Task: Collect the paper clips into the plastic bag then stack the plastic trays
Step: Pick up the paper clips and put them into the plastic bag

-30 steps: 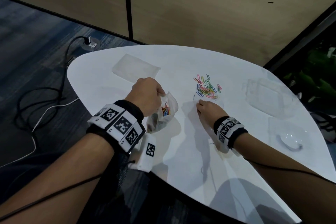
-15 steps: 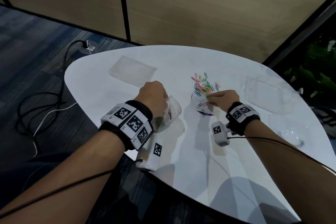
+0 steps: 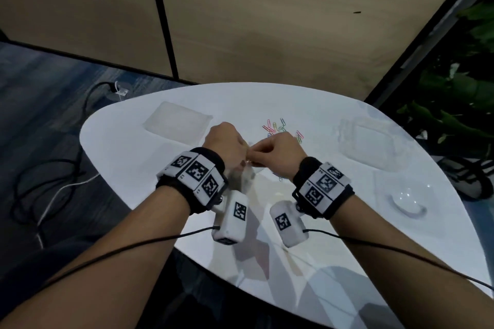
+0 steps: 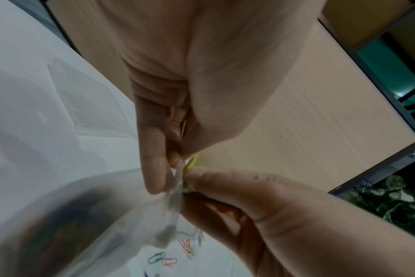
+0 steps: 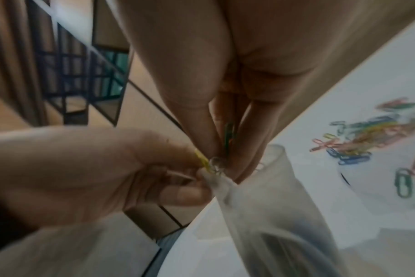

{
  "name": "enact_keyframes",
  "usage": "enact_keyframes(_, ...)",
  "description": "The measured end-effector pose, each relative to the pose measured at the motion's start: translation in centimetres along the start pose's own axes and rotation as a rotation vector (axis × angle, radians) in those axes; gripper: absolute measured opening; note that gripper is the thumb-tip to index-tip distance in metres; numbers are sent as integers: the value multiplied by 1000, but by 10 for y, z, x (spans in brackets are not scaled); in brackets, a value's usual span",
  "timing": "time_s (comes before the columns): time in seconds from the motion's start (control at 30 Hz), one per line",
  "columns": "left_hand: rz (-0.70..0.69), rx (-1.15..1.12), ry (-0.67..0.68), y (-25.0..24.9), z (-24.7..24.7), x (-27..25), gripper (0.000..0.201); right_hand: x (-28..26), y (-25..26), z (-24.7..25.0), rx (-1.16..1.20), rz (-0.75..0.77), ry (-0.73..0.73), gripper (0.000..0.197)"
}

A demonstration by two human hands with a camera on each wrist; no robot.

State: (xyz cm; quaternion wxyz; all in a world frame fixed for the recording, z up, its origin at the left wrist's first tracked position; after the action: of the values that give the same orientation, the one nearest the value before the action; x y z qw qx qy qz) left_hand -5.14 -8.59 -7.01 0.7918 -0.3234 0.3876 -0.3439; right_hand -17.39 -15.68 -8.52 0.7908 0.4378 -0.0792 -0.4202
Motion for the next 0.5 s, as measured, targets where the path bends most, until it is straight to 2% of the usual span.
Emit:
enact_keyframes(0.07, -17, -9, 17, -5, 5, -1, 21, 2, 16, 3, -246, 98, -25, 13)
enact_keyframes(0.1, -15, -16, 18, -5, 8, 0, 22, 3, 20, 7, -270, 125, -41, 15)
enact_keyframes(0.2, 12, -25, 13, -2, 19, 10, 23, 11, 18, 26, -27, 89, -102, 15)
enact_keyframes(0.27, 22, -19, 3, -1, 28, 18, 22, 25, -3, 40, 153, 17, -160, 14)
enact_keyframes(0.3, 23, -13, 2, -2, 29, 22, 22, 35, -24, 47, 145, -28, -203, 16)
enact_keyframes(0.37, 5, 22, 0, -6, 30, 24, 22, 55, -66, 57, -132, -143, -229, 21)
enact_keyframes(0.43, -21, 54, 2, -11, 26, 25, 22, 69, -108, 56, -462, -301, -109, 42)
enact_keyframes(0.5, -41, 69, 8, -15, 21, 28, 22, 79, -133, 45, -541, -352, -16, 56)
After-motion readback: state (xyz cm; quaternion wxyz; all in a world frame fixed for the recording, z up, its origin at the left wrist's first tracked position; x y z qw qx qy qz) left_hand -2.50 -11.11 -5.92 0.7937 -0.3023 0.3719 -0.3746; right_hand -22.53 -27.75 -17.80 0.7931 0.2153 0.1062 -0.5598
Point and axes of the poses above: each hand's wrist, its own x-axis towards the middle knuckle, its own z-axis out of the back of the hand, y = z × x, the point moved 4 cm from there along x, towards the middle knuckle, and after that the axes turned 7 degrees about -x, right-handed, at the moved point
